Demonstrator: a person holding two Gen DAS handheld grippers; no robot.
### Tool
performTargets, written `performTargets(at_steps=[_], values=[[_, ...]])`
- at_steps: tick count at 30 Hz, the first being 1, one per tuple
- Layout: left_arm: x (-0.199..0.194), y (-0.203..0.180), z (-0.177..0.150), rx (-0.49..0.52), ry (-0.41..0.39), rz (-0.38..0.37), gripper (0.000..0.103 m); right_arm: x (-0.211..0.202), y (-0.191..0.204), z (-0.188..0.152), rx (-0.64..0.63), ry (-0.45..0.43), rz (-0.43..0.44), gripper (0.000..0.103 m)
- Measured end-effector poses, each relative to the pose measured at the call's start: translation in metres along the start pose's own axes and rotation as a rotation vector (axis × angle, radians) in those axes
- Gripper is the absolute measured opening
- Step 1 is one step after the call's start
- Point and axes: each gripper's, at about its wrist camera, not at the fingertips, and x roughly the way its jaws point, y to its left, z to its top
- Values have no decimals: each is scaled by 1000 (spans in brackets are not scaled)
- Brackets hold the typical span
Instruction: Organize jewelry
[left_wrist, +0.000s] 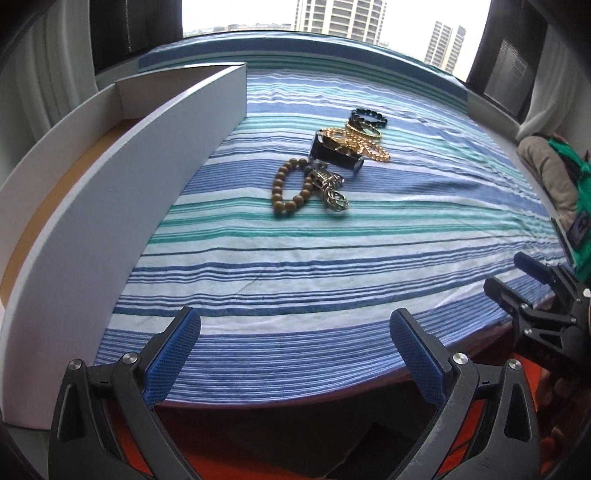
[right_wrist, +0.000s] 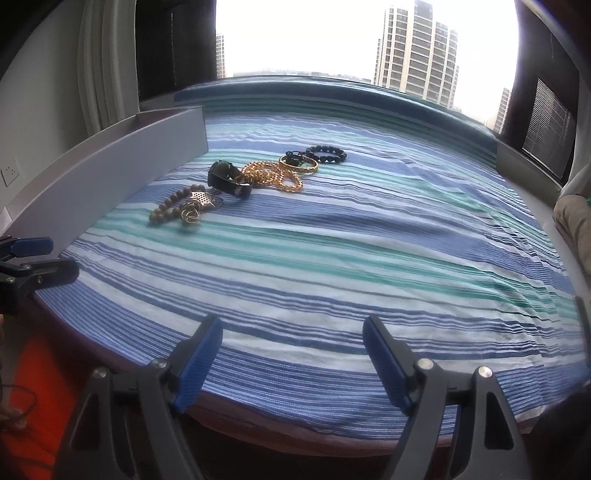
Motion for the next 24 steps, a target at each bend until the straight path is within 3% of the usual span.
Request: performTargets(at_steps=[11, 24], values=[[3, 6, 0, -19, 31, -30, 102, 5, 2, -2, -6, 16, 3, 80], [8, 9, -3, -28, 53, -5, 102, 11, 4, -6, 0, 38, 7, 80]])
